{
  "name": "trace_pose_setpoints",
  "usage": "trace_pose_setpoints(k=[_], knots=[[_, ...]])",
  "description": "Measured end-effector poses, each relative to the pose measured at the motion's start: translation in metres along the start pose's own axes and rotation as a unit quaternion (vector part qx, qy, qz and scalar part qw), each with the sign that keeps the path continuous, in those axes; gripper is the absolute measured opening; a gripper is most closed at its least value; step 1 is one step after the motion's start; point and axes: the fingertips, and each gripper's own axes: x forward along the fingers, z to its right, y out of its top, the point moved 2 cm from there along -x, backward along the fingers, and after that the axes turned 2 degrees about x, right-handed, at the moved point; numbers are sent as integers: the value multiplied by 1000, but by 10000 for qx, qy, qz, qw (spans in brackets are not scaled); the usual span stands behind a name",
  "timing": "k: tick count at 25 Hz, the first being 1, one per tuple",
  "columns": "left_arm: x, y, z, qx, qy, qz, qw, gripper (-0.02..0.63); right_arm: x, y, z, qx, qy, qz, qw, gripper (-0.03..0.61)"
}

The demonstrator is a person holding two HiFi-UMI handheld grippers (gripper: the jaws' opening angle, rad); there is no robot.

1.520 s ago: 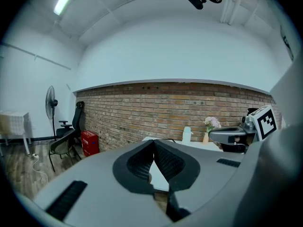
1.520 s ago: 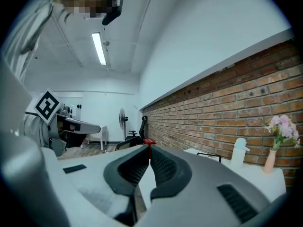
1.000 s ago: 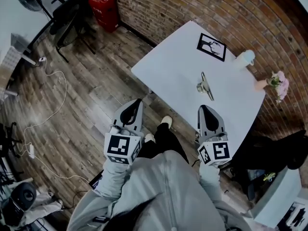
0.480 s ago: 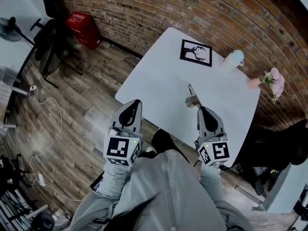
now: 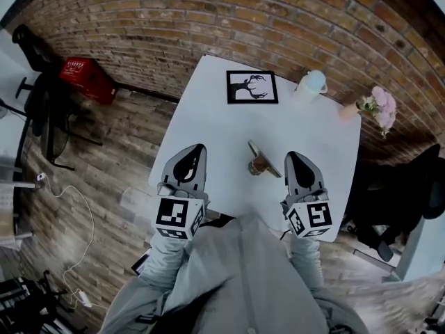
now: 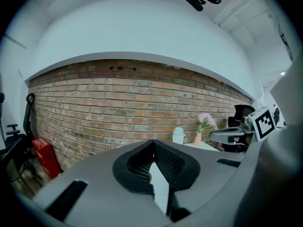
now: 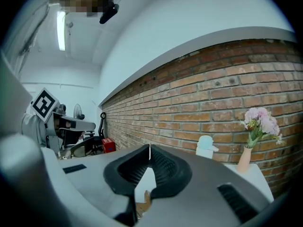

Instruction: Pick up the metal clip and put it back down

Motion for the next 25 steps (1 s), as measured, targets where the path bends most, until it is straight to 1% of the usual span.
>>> trace_pose_setpoints(k=[4,9,12,17,21,25], knots=[[26,9,4,88,-216,-10,9997,26,3,1,19,79,-257,-32,9996,25],[47,12,10,123,-519,-82,9985,26,4,5,31,111,-500,-35,9987,25],[58,15,12,158,-736,-99,9971,26,2,6,34,148,-658,-71,9977,25],[79,19,14,261,-1178,-114,9926,26,1,6,36,204,-1070,-104,9940,25],[88,20,14,268,-1394,-110,9898,26,0,7,36,235,-1298,-79,9912,25],[93,18,17,309,-1588,-142,9867,26,-2,10,36,178,-1431,-53,9895,25]])
